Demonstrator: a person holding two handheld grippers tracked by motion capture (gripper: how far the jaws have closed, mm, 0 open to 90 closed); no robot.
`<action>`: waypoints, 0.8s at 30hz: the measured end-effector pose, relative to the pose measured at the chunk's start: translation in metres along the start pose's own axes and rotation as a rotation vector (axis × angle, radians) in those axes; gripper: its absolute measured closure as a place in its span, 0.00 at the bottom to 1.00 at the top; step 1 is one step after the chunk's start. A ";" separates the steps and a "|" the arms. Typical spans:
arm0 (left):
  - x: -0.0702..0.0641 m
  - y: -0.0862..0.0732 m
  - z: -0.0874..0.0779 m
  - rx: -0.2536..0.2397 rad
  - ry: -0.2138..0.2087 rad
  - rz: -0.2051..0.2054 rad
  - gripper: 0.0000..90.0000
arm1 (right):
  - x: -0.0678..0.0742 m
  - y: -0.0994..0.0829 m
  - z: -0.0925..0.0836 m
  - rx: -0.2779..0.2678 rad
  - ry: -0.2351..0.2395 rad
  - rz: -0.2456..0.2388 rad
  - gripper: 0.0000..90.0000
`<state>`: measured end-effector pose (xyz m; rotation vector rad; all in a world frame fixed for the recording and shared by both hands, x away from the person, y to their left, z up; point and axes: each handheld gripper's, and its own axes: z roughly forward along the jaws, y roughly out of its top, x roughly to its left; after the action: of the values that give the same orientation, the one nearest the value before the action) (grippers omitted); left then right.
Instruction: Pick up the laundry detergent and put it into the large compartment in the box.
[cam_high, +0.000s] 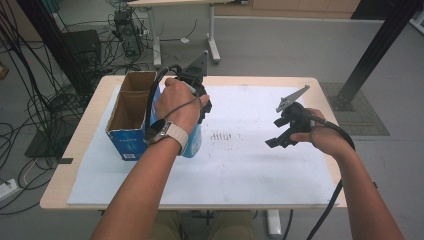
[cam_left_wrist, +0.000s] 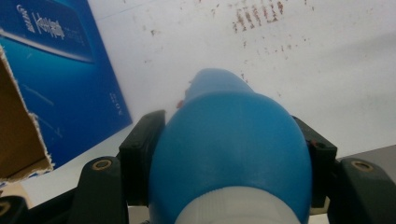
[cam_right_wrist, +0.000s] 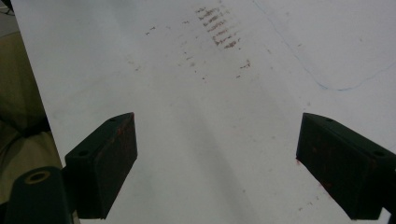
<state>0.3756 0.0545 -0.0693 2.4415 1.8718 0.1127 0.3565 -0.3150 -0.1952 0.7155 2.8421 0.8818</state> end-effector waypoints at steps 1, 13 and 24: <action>0.000 0.000 -0.001 -0.002 0.001 -0.001 0.42 | 0.000 0.000 0.000 -0.002 0.001 -0.004 0.14; 0.007 -0.002 -0.028 -0.026 -0.003 -0.036 0.42 | -0.002 -0.005 -0.002 -0.008 -0.002 0.001 0.14; 0.018 -0.002 -0.048 -0.042 -0.003 -0.070 0.41 | -0.004 -0.006 -0.005 -0.013 -0.005 0.001 0.14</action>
<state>0.3737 0.0728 -0.0216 2.3447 1.9308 0.1431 0.3566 -0.3243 -0.1946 0.7163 2.8288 0.8968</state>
